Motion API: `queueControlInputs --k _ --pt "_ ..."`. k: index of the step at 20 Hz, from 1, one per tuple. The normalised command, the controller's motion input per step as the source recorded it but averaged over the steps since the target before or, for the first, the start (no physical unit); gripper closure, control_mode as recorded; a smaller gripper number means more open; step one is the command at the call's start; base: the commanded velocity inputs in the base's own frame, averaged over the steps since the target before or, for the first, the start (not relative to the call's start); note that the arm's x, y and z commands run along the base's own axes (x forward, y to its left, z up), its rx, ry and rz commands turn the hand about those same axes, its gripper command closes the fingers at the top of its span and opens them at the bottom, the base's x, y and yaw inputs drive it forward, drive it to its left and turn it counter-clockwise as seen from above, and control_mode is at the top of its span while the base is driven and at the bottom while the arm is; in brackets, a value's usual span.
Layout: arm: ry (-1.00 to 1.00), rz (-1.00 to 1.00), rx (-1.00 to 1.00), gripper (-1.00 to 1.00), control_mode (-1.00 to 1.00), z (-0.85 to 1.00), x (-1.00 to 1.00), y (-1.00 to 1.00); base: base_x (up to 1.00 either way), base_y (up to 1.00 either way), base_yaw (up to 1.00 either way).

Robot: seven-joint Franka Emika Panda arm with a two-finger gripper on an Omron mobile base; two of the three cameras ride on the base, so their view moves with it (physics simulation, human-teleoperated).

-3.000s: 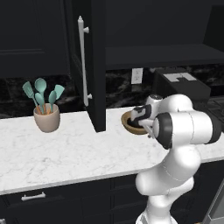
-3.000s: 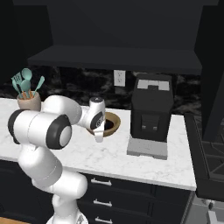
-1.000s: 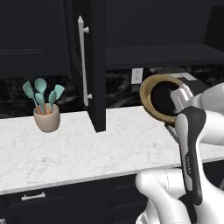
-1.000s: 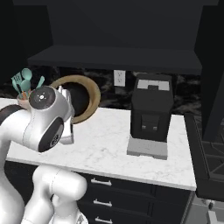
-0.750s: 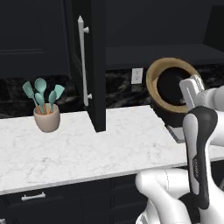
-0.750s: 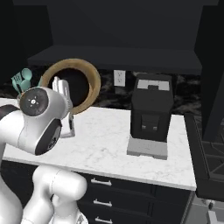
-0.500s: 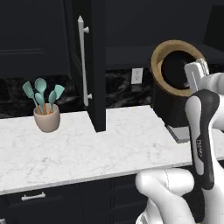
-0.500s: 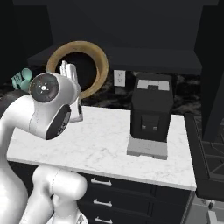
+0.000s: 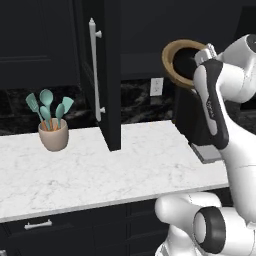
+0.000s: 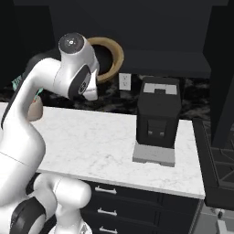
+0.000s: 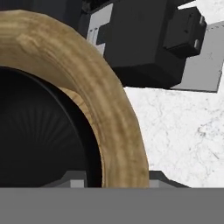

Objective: Pick up the bowls on the counter and stack them on top of one another in the open cabinet. Place the smaller bowl on top of the larger bowl.

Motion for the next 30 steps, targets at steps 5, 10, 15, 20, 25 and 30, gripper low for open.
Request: queueControlInputs --k 5,10,15,20,25,30 --pt "0.00 0.00 0.00 1.00 -1.00 0.00 0.77 -0.11 0.00 0.00 0.00" --pt "0.00 0.00 0.00 1.00 -1.00 0.00 0.99 -0.09 0.00 0.00 0.00" --pt "0.00 0.00 0.00 1.00 -1.00 0.00 1.00 -0.13 0.00 0.00 0.00" --pt "0.04 0.00 0.00 1.00 -1.00 0.00 1.00 -0.07 0.00 0.00 0.00" --pt "0.03 -0.04 -0.02 -1.00 -1.00 -0.09 0.38 0.00 0.00 0.00 0.00" --pt "-0.22 0.00 -0.04 -1.00 -1.00 -0.26 -0.68 0.00 0.00 0.00 0.00"
